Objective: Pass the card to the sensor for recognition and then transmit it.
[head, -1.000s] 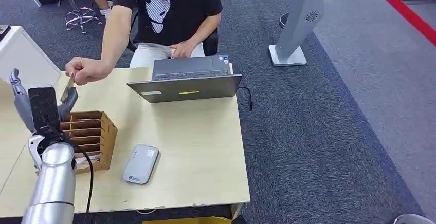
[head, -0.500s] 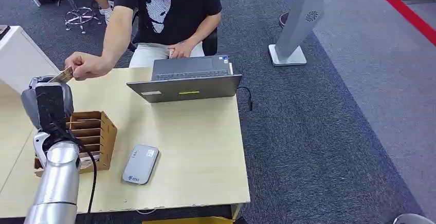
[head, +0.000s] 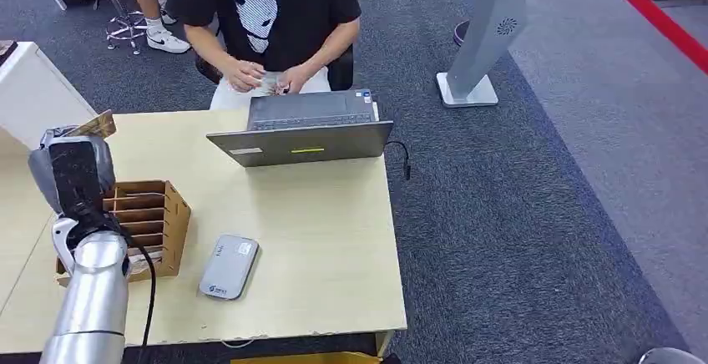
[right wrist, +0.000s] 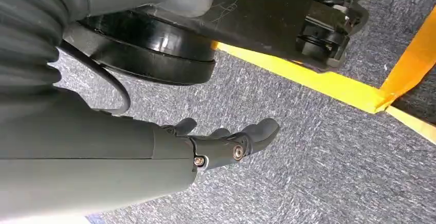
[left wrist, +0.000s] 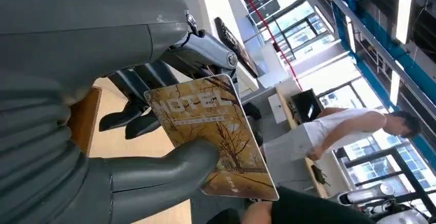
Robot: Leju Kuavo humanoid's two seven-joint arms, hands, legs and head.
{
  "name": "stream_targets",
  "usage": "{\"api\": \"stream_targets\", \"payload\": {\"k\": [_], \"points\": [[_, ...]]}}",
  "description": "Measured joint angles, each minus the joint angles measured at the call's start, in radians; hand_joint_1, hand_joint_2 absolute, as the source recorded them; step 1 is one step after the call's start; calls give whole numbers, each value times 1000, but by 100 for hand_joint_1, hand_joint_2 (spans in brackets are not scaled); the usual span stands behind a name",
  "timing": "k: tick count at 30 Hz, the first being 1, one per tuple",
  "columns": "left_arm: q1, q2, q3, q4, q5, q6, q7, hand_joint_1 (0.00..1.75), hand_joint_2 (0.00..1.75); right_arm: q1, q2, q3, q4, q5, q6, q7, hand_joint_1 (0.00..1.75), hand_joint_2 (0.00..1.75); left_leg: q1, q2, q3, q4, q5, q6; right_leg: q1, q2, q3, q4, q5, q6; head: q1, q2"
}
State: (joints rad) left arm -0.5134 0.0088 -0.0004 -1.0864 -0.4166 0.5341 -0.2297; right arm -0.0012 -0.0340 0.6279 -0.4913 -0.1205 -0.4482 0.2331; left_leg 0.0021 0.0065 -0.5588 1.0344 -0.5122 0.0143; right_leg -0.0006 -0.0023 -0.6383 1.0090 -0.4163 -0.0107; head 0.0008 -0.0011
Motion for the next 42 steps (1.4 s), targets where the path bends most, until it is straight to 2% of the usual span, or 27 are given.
{"api": "stream_targets", "payload": {"k": [8,13,19,25,30,38,42], "points": [[25,0,-45,-39,-45,-116,38,175,175,-3,1,0,6,-2,0,-5,0,175,0,0,0,0,0,0,0,0,0,0,0,0,0,0],[111,11,-168,-153,-58,-317,90,175,175,4,1,0,6,-21,0,-10,0,175,0,-1,-1,0,0,0,0,-1,0,0,-1,1,0,0],[231,44,-258,-284,34,-456,123,175,175,23,1,0,5,-22,0,-9,0,175,0,1,-1,0,-2,0,0,1,-1,0,-1,0,0,0],[293,75,-279,-355,65,-490,127,175,175,29,1,-1,5,-22,0,-9,0,175,0,1,-1,0,-1,0,0,1,-1,0,-1,0,0,0],[349,108,-279,-409,152,-545,144,175,175,34,0,-3,5,-22,0,-9,0,175,0,1,-1,0,-1,0,0,1,-1,0,-1,0,0,0],[400,146,-279,-454,164,-550,145,175,175,37,-2,-5,5,-22,0,-10,0,175,0,0,-1,0,-1,0,0,1,-1,0,-1,0,0,0],[416,151,-279,-458,161,-541,189,175,175,38,-2,-7,5,-24,0,-10,0,175,0,1,-1,0,-1,0,0,1,-1,0,-1,0,0,0]]}}
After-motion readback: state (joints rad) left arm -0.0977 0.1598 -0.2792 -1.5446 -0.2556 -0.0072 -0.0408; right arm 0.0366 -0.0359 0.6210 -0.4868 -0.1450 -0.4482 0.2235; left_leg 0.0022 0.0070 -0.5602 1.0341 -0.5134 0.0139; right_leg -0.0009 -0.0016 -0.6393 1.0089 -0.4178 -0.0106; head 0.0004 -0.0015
